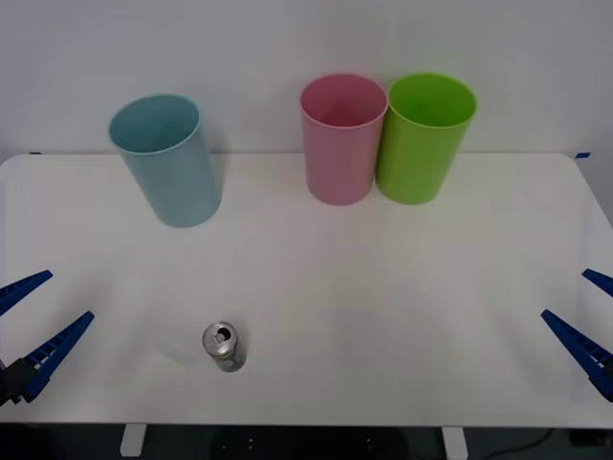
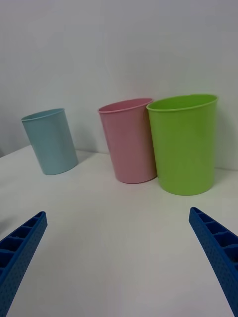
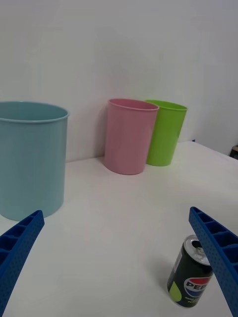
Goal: Grasp the object on the table and drop it into the matching bin: aluminum can to the light blue bin, PET bottle to the pink bin.
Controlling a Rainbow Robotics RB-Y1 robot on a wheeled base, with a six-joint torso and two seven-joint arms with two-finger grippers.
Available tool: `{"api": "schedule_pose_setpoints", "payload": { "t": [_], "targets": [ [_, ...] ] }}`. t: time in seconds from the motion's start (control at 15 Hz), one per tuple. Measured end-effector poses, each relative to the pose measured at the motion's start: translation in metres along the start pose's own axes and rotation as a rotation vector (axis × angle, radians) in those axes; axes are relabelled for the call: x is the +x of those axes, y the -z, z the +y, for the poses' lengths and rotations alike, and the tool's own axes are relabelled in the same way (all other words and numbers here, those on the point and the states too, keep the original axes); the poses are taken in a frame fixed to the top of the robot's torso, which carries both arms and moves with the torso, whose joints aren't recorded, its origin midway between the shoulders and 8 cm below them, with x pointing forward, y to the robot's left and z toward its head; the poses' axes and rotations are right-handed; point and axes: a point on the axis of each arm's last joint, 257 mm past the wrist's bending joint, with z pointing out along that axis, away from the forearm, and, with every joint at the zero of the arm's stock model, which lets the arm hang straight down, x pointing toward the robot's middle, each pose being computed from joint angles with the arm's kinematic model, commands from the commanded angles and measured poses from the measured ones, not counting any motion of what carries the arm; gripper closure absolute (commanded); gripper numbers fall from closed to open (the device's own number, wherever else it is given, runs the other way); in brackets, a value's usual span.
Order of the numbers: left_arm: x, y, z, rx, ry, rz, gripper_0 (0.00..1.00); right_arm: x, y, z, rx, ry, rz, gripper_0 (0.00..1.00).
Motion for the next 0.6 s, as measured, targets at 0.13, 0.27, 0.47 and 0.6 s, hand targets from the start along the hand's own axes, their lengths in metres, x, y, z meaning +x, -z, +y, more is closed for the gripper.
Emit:
{"api": "schedule_pose_setpoints", "payload": {
  "t": [0.13,0.27,0.47,0.6],
  "targets": [
    [0.0000,0.0000,0.0000,0.000,0.000,0.000,0.00,0.0000,0.0000,0.0000,0.000,0.000,0.000,0.00],
    [0.0038,0.0010,0.0016,-0.021,0.027,-0.017,0.00,0.0000,0.0000,0.0000,0.000,0.000,0.000,0.00],
    [0.0026,0.0020,-0.0004,-0.020,0.044,-0.033,0.00,0.0000,0.0000,0.0000,0.000,0.000,0.000,0.00],
    [0.0053,0.0064,0.0001,-0.024,0.042,-0.019,0.00,0.0000,0.0000,0.0000,0.000,0.000,0.000,0.00]
  ]
}}
